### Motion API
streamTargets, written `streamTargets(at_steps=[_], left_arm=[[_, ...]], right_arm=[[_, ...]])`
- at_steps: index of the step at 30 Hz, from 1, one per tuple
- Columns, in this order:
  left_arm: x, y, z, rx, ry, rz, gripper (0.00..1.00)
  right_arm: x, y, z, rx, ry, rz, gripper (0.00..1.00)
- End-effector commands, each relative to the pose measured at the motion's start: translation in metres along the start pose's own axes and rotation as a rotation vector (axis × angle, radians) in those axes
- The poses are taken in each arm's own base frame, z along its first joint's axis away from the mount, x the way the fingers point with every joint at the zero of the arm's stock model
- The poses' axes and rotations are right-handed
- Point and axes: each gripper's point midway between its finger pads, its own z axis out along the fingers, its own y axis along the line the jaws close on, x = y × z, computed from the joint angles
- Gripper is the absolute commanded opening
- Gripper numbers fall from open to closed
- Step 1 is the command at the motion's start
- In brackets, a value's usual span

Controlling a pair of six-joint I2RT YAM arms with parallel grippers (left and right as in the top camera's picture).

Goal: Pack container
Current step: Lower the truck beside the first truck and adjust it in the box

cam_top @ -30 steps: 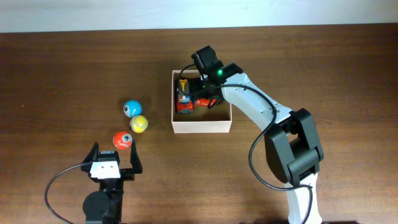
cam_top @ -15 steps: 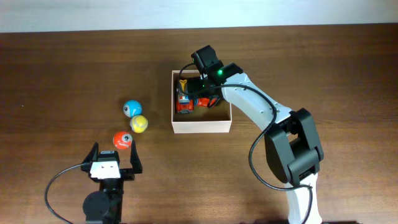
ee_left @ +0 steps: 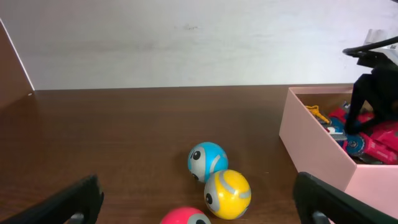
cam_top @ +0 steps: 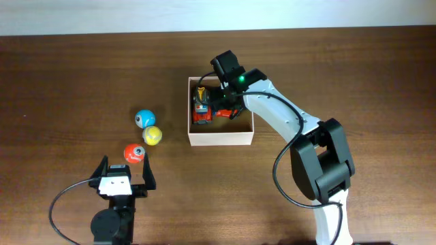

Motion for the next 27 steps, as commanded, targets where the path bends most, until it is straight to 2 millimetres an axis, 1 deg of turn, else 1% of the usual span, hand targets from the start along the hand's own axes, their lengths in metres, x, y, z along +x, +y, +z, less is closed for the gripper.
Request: streamTargets(at_steps=[1, 7, 12, 21, 27], left_arm=[[0.0, -0.001, 0.0, 0.005, -0.004, 0.015, 0.99], [0.0, -0.001, 0.0, 0.005, -0.004, 0.015, 0.99], [0.0, -0.001, 0.0, 0.005, -0.004, 0.015, 0.99], [0.0, -0.001, 0.0, 0.005, -0.004, 0.015, 0.99], [0.0, -0.001, 0.0, 0.005, -0.004, 0.015, 0.99]], right_arm=[[-0.022, -0.004, -0.023, 0.002, -0.059, 0.007, 0.69], [-0.026, -0.014, -0.03, 0.015, -0.047, 0.026, 0.65], [-0.026, -0.014, -0.031, 0.015, -0.046, 0.026, 0.63], [-0.021, -0.013, -0.031, 0.01, -0.026, 0.024, 0.51], [-0.02, -0.013, -0.031, 0.012, -0.022, 0.024, 0.5]])
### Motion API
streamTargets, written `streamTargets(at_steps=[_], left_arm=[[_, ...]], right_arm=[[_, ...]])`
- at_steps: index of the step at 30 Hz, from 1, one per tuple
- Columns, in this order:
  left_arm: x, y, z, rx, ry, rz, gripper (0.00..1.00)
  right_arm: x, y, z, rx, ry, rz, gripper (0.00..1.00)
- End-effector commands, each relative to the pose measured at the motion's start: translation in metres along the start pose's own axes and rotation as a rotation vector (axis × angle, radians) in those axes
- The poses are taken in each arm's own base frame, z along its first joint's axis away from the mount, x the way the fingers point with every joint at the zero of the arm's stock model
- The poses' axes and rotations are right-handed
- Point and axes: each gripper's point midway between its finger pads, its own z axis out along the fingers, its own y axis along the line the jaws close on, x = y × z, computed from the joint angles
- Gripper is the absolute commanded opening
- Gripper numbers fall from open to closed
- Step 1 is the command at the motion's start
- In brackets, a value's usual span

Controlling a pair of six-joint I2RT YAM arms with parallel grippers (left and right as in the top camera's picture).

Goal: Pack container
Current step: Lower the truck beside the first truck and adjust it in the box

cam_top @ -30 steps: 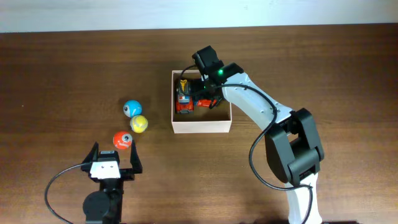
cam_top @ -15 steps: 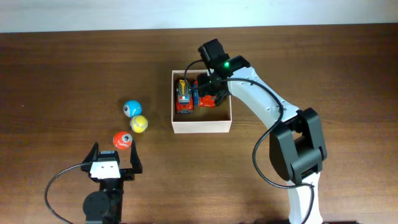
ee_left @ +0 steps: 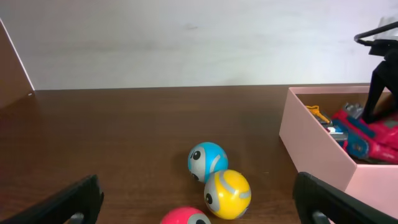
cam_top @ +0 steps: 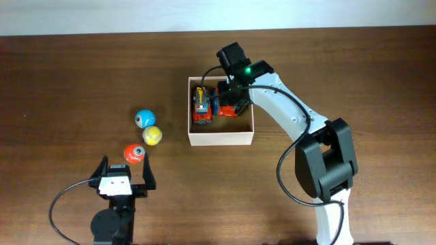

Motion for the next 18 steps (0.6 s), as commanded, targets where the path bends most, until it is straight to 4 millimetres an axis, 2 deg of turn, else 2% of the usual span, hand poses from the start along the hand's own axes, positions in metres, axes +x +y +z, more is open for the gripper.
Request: streamTargets(at_steps=[1, 8, 10, 12, 16, 18], left_arm=[[0.0, -0.001, 0.0, 0.005, -0.004, 0.015, 0.99], [0.0, -0.001, 0.0, 0.005, -0.004, 0.015, 0.99], [0.0, -0.001, 0.0, 0.005, -0.004, 0.015, 0.99], [0.0, -0.001, 0.0, 0.005, -0.004, 0.015, 0.99], [0.0, -0.001, 0.0, 0.005, -0.004, 0.015, 0.99], [0.0, -0.001, 0.0, 0.005, -0.004, 0.015, 0.99]], right_arm=[[-0.011, 0.001, -0.016, -0.003, -0.044, -0.004, 0.5], [-0.012, 0.0, -0.016, 0.003, -0.048, -0.004, 0.51], [-0.013, 0.0, -0.016, 0.003, -0.049, -0.004, 0.61], [-0.014, 0.001, -0.017, -0.001, -0.055, -0.007, 0.65], [-0.025, 0.007, -0.032, -0.014, -0.079, -0.017, 0.65], [-0.033, 0.01, -0.047, -0.018, -0.094, -0.031, 0.65]])
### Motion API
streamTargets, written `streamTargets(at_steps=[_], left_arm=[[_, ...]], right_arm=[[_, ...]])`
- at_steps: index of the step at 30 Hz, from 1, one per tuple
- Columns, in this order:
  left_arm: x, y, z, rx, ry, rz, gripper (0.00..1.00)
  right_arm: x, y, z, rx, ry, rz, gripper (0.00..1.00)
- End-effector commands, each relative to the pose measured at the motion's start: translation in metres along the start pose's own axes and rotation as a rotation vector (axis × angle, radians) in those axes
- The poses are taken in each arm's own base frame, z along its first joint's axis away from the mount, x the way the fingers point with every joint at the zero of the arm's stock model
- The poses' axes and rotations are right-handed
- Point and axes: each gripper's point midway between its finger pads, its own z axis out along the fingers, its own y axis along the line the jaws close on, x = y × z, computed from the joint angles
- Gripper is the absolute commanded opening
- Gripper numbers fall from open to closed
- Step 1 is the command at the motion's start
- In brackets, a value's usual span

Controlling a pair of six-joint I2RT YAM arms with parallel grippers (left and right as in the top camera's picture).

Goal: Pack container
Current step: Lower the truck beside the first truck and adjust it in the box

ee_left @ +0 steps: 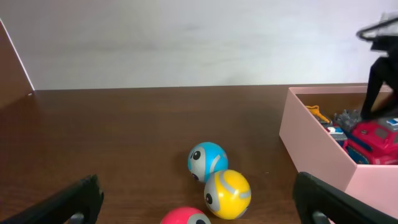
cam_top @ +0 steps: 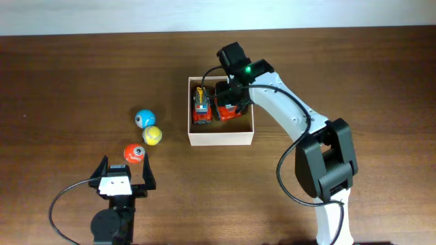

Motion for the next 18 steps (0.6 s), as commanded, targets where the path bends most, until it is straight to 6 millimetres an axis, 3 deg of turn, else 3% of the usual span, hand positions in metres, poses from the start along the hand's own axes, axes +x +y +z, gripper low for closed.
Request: streamTargets(at_steps=[1, 5, 14, 18], left_arm=[[0.0, -0.001, 0.0, 0.005, -0.005, 0.015, 0.99], [0.0, -0.001, 0.0, 0.005, -0.005, 0.015, 0.99], [0.0, -0.001, 0.0, 0.005, -0.005, 0.015, 0.99], [0.0, -0.001, 0.0, 0.005, -0.005, 0.015, 0.99]], right_arm=[[-0.033, 0.01, -0.044, -0.025, -0.103, -0.021, 0.65], [-0.033, 0.01, -0.062, -0.02, -0.085, -0.022, 0.63], [0.009, 0.012, -0.068, 0.001, 0.08, -0.083, 0.25], [0.02, 0.012, -0.069, 0.018, 0.116, -0.108, 0.2]])
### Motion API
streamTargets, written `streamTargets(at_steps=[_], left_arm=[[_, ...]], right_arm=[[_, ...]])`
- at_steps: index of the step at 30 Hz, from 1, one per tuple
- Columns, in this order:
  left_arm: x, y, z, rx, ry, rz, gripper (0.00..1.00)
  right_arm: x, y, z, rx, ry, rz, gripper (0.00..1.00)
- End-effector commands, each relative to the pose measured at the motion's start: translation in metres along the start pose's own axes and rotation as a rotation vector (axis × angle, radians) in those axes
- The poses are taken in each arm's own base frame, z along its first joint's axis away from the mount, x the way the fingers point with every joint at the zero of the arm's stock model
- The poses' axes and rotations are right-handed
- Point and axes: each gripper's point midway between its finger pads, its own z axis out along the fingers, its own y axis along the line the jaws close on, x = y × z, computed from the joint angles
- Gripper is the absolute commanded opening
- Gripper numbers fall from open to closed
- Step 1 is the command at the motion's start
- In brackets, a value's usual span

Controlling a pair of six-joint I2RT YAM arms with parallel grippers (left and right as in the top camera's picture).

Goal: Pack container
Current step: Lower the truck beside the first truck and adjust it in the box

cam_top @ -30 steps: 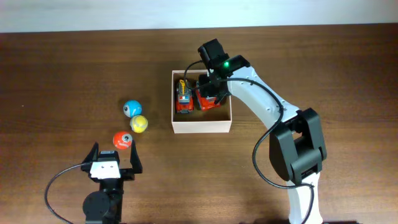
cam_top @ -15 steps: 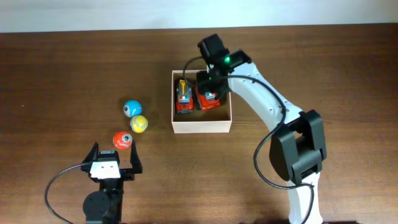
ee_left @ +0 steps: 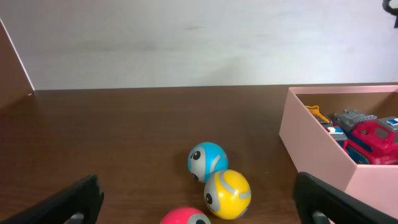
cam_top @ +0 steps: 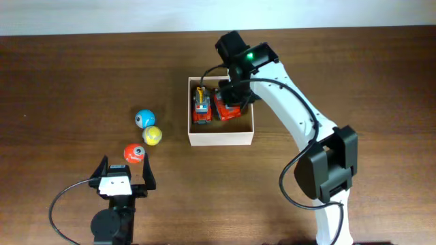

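Observation:
A pale pink box (cam_top: 221,138) stands mid-table with two toy vehicles in it: an orange-and-yellow one (cam_top: 201,106) at the left and a red truck (cam_top: 226,107) beside it. In the left wrist view the box (ee_left: 317,146) is at the right and the red truck (ee_left: 372,133) lies inside. My right gripper (cam_top: 236,87) hangs open above the box's far end, clear of the truck. Blue ball (cam_top: 144,118), yellow ball (cam_top: 152,135) and red ball (cam_top: 134,153) lie left of the box. My left gripper (cam_top: 123,175) rests open just short of the red ball (ee_left: 185,218).
The blue ball (ee_left: 207,160) and yellow ball (ee_left: 227,193) touch each other between my left fingers (ee_left: 69,201). A white wall runs along the table's far edge (cam_top: 102,34). The right arm's base stands at the front right (cam_top: 327,204).
My right gripper has risen out of the box, leaving the red truck lying inside beside the orange vehicle. The left arm and the three balls are unchanged.
First my right gripper was down in the box at the red truck, which lay skewed across it. It then shifted to the truck's far end, and the truck came to lie straight beside the orange vehicle. Now the gripper is clear above the box.

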Motion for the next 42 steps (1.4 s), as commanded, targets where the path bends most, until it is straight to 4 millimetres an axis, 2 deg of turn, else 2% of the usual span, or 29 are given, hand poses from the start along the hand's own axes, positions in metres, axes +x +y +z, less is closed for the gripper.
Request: streamTargets(at_steps=[1, 5, 13, 25, 32, 42], left_arm=[[0.0, -0.001, 0.0, 0.005, -0.004, 0.015, 0.99], [0.0, -0.001, 0.0, 0.005, -0.004, 0.015, 0.99], [0.0, -0.001, 0.0, 0.005, -0.004, 0.015, 0.99], [0.0, -0.001, 0.0, 0.005, -0.004, 0.015, 0.99], [0.0, -0.001, 0.0, 0.005, -0.004, 0.015, 0.99], [0.0, -0.001, 0.0, 0.005, -0.004, 0.015, 0.99]], right_arm=[[-0.001, 0.006, -0.016, -0.008, -0.026, -0.031, 0.2], [0.006, 0.0, -0.01, 0.019, -0.003, -0.031, 0.2], [0.019, -0.005, 0.015, 0.035, 0.049, -0.03, 0.2], [0.019, -0.002, 0.032, 0.02, 0.039, -0.03, 0.2], [0.019, -0.001, 0.035, 0.011, 0.039, -0.03, 0.2], [0.018, 0.013, 0.04, -0.025, 0.021, -0.045, 0.2]])
